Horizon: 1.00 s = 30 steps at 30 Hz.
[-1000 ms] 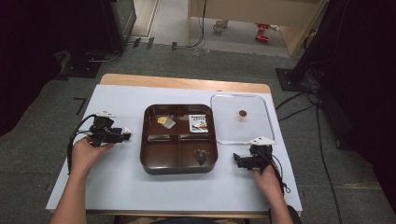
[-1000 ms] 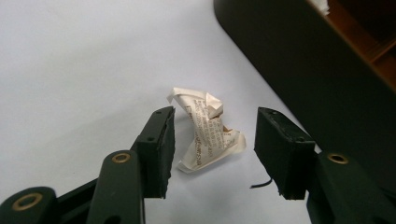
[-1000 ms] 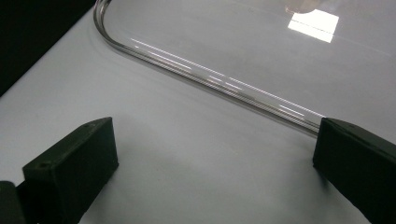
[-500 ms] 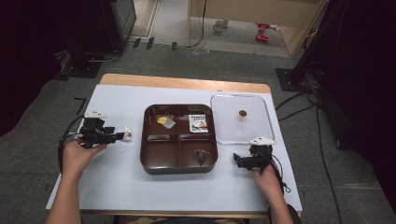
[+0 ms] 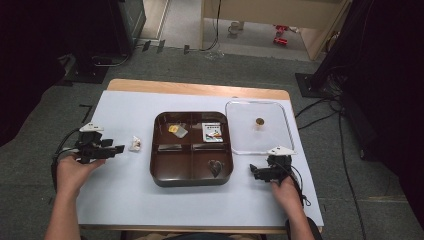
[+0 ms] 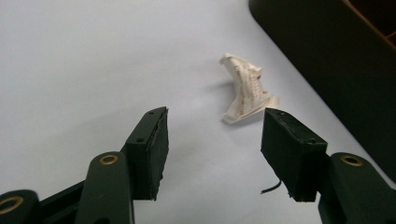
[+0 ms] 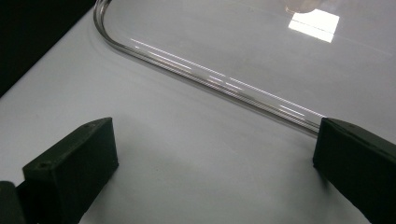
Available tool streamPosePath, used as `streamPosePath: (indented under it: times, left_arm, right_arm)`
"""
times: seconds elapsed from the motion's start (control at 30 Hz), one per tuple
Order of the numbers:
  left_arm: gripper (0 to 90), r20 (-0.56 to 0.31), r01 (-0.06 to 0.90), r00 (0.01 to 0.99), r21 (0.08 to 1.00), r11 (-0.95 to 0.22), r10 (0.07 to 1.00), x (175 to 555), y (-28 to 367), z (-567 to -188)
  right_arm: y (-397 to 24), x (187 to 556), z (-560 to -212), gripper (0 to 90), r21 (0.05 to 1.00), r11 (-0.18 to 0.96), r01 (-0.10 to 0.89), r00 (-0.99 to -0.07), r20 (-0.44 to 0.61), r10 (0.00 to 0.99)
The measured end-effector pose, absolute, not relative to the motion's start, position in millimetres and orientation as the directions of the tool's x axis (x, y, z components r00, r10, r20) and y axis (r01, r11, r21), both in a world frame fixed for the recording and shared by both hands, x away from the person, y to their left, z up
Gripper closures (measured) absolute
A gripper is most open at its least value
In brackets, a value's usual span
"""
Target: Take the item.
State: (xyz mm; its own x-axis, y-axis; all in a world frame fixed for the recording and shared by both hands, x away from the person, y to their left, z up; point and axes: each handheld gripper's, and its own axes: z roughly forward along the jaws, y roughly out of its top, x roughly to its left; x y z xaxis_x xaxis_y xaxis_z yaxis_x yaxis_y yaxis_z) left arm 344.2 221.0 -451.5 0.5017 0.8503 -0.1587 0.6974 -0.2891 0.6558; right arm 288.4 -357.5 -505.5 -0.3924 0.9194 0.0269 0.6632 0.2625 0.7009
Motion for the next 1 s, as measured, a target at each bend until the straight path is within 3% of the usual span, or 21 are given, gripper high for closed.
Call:
streamPosePath:
  times: [0.67, 1.0]
  left_arm:
    - [39.7, -0.164, 0.759, 0.403, 0.61, -0.229, 0.9, 339.4, 251.1, -466.5]
    - [40.4, -0.112, 0.746, 0.416, 0.61, -0.268, 0.902, 338.4, 251.6, -475.8]
  right_arm:
    - [-357.6, 288.4, -505.5, 0.0, 0.701, 0.263, 0.663, -0.392, 0.027, 0.92]
    - [-357.5, 288.4, -505.4, 0.0, 0.701, 0.263, 0.663, -0.392, 0.027, 0.919]
